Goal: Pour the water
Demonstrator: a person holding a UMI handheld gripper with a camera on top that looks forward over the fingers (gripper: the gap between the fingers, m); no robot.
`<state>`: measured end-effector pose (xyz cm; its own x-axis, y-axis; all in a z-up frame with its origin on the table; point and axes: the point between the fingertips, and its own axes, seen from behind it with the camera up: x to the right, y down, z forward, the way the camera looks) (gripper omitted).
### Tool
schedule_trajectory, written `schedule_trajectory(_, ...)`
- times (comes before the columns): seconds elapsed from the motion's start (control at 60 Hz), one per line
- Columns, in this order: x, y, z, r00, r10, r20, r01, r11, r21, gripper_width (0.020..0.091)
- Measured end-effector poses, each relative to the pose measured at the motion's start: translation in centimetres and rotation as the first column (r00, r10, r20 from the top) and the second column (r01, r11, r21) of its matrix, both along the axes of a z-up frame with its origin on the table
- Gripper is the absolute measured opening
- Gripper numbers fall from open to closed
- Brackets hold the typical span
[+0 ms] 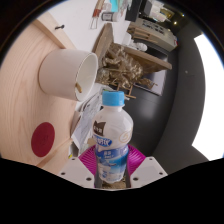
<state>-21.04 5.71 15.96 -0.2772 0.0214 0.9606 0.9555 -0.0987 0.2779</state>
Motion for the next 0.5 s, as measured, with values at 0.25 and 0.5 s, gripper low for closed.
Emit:
schedule_trajectory(0.25, -0.9, -0.2, -0.7, 0.993, 0.011, -0.113, -0.015, 0.999, -0.036, 0.0347)
schedule_trajectory(0.5, -0.9, -2.1, -0.1, 0.530, -0.168, -0.831, 0.042, 0.984, -0.172, 0.0352)
